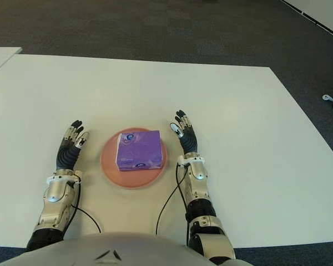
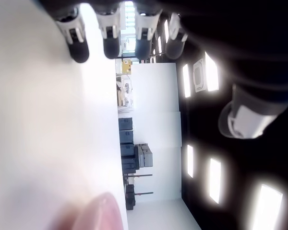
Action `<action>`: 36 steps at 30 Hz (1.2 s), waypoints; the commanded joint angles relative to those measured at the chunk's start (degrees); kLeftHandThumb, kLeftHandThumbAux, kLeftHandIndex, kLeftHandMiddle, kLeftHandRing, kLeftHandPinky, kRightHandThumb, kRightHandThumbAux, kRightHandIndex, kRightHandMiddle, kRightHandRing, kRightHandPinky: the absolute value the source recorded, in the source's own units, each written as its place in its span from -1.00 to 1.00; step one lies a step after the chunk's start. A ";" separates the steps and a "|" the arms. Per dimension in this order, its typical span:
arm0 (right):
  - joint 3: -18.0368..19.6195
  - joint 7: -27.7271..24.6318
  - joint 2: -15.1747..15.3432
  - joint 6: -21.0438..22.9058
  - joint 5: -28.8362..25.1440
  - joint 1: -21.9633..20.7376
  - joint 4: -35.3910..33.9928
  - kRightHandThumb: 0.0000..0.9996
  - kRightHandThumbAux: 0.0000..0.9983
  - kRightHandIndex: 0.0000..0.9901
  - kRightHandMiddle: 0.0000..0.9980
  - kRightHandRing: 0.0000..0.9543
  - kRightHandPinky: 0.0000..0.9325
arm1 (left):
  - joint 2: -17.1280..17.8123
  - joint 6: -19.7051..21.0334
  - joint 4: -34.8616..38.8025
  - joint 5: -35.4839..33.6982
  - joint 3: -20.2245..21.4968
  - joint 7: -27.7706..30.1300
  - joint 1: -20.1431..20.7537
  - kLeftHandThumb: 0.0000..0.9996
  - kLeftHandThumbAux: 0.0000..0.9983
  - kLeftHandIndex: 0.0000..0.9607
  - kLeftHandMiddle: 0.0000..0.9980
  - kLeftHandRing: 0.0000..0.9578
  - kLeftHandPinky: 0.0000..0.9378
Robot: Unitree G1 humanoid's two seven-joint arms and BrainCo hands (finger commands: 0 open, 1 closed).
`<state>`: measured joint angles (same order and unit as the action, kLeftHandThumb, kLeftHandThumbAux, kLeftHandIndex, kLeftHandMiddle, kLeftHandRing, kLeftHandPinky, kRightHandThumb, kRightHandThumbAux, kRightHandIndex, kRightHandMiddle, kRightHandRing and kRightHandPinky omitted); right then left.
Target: Put the tissue paper into the plate.
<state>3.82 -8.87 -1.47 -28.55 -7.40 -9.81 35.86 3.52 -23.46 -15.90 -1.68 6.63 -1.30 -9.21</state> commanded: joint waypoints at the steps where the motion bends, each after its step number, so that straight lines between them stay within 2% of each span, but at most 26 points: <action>1: -0.10 2.07 -1.91 0.24 1.35 4.62 5.01 -1.00 0.09 -1.00 -1.00 -1.00 -1.00 | -0.31 1.97 -2.10 0.04 -0.15 0.39 -1.67 -1.00 0.00 -1.00 -1.00 -1.00 -1.00; 9: 0.38 3.75 -2.64 -2.31 1.68 4.42 6.41 -1.00 0.12 -1.00 -1.00 -1.00 -1.00 | -0.16 2.51 -1.62 0.35 -0.36 0.37 -1.77 -1.00 -0.01 -1.00 -1.00 -1.00 -1.00; 36: 0.35 3.70 -1.72 0.17 2.33 4.88 5.94 -1.00 0.09 -1.00 -1.00 -1.00 -1.00 | 0.06 2.61 -1.48 0.08 -0.07 0.43 -1.80 -1.00 0.00 -1.00 -1.00 -1.00 -1.00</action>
<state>3.95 -5.14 -2.43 -31.75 -4.82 -10.22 37.66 3.66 -22.94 -15.69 -1.65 6.60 -1.30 -9.48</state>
